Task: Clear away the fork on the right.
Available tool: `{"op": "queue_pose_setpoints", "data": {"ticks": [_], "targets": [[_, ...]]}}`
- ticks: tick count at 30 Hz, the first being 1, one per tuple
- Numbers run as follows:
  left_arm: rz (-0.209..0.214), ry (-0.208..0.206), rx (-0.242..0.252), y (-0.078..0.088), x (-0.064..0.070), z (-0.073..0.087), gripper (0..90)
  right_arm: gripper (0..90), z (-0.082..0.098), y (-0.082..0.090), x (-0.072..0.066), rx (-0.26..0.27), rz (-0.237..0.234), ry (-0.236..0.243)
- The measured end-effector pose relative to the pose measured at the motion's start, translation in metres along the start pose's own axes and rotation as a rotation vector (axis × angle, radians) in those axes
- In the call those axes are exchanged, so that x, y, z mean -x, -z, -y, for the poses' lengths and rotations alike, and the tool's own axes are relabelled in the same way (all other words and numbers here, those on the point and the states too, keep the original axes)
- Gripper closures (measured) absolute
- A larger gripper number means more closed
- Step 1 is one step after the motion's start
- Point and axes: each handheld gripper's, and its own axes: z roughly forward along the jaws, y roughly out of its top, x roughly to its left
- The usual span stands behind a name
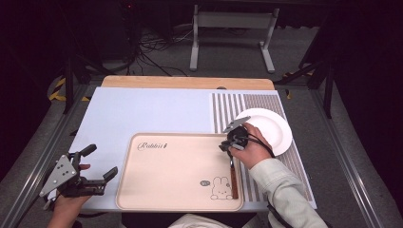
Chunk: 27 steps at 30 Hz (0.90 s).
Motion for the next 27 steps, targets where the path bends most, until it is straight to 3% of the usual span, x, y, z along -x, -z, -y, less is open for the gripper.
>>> {"op": "queue_pose_setpoints", "data": {"ticks": [3,7,16,19,21,23,27], "targets": [[0.0,0.002,0.0,0.0,0.0,0.0,0.0,42.8,-0.003,0.007,-0.001,0.091,-0.018,-0.035],[0.001,0.003,-0.004,0.0,0.0,0.0,0.0,25.2,-0.005,0.016,-0.004,0.161,-0.015,-0.019],[-0.001,0.003,-0.001,0.0,0.001,0.0,0.0,23.0,-0.003,0.04,-0.006,0.266,-0.036,0.011],[-0.001,0.001,-0.003,0.0,0.0,0.0,0.0,22.8,-0.002,0.045,-0.006,0.277,-0.03,0.013],[-0.001,0.002,0.001,0.0,0.0,0.0,0.0,21.4,0.0,0.052,-0.007,0.314,-0.014,0.063],[0.001,0.001,-0.001,0.0,0.0,0.0,0.0,18.7,0.002,0.057,-0.008,0.336,0.008,0.084],[-0.005,0.007,0.006,0.0,0.0,0.0,0.0,16.5,0.009,0.068,-0.008,0.395,0.008,0.085]]}}
